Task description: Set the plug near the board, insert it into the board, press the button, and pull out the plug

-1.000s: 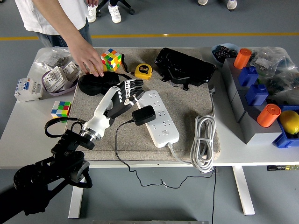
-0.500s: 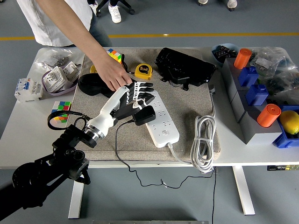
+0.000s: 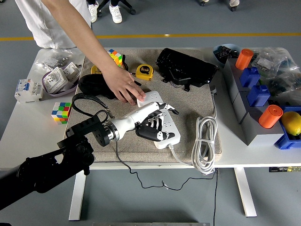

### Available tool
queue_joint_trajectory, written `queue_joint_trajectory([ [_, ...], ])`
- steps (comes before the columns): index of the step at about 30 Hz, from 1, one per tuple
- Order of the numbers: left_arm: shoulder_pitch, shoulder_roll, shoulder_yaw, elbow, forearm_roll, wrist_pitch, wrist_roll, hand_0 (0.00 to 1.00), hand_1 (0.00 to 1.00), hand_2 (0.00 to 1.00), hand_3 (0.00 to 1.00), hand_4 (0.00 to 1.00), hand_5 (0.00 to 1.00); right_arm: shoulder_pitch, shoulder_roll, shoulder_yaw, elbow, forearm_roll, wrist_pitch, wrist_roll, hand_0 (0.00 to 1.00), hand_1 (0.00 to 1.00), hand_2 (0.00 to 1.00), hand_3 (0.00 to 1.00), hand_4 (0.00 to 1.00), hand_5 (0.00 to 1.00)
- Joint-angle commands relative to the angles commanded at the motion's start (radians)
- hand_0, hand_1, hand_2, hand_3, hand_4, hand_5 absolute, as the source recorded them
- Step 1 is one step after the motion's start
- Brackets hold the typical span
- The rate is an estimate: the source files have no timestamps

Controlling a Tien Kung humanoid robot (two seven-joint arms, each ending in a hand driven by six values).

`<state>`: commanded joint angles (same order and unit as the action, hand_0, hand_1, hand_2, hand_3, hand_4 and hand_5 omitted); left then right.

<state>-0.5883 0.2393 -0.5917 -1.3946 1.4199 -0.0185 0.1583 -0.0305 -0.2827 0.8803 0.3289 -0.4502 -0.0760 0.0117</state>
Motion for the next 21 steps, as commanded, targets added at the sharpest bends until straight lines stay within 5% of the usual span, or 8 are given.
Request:
queue_joint_trajectory([
  [6,-0.038,-0.011,0.05,0.017,0.037,-0.057,0.072,0.052,0.107,0.163,0.842,0.778,0.002,0.001,0.001,0.006,0.0,0.0,0.0,0.0,0.659,0.678,0.672,0.573,0.998,0.56],
  [21,-0.065,-0.018,0.103,0.073,0.072,-0.071,0.101,0.047,0.109,0.162,0.837,0.78,0.002,0.002,0.001,0.006,0.001,-0.001,0.0,0.0,0.659,0.678,0.671,0.573,0.998,0.56],
])
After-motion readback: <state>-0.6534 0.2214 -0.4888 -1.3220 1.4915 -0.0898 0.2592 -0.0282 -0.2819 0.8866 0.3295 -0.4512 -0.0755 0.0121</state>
